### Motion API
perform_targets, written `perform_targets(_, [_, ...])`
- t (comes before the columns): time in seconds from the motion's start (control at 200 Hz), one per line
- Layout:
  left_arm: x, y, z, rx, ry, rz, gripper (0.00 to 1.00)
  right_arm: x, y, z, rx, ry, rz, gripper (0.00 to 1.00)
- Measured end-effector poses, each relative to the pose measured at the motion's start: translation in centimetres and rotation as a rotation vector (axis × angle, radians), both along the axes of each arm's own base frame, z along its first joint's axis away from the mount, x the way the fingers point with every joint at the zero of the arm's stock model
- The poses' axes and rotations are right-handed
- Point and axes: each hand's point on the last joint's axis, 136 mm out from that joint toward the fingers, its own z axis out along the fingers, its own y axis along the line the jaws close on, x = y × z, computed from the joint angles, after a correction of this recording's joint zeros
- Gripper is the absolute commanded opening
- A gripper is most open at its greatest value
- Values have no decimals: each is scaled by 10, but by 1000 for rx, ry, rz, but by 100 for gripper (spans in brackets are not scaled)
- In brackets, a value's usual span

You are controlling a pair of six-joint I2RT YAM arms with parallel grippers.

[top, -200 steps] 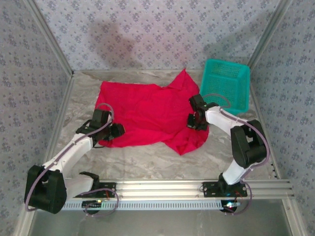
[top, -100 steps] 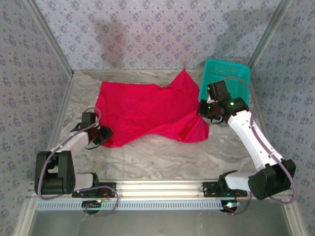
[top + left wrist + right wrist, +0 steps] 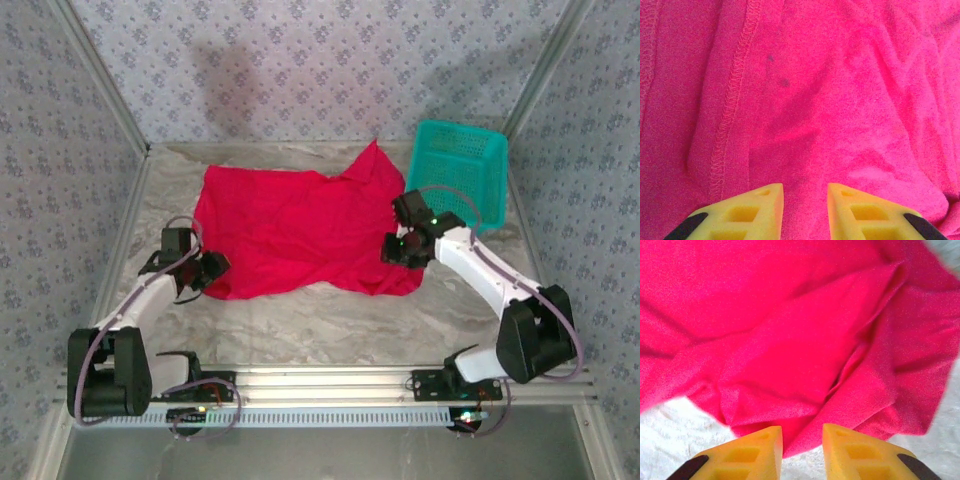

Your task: Fold the inside-out t-shirt

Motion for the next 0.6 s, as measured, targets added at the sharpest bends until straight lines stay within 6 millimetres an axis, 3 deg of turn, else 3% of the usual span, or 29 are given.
perform_targets(0.14, [0,-1,3,-5,-7,-3,28,-21,2,-34,3,67,6,37])
perform_targets(0.245, [-1,-2,3,-10,-8,-5,27,-22,3,-51,2,95,-4,40])
perform_targets(0.47, [-3,-2,4,-13,-2,-7,27,-14,16,-64,23,103,-2,40])
perform_targets(0.6, [-3,-3,4,-14,-3,-8,26,-16,25,-54,14,108,20,41])
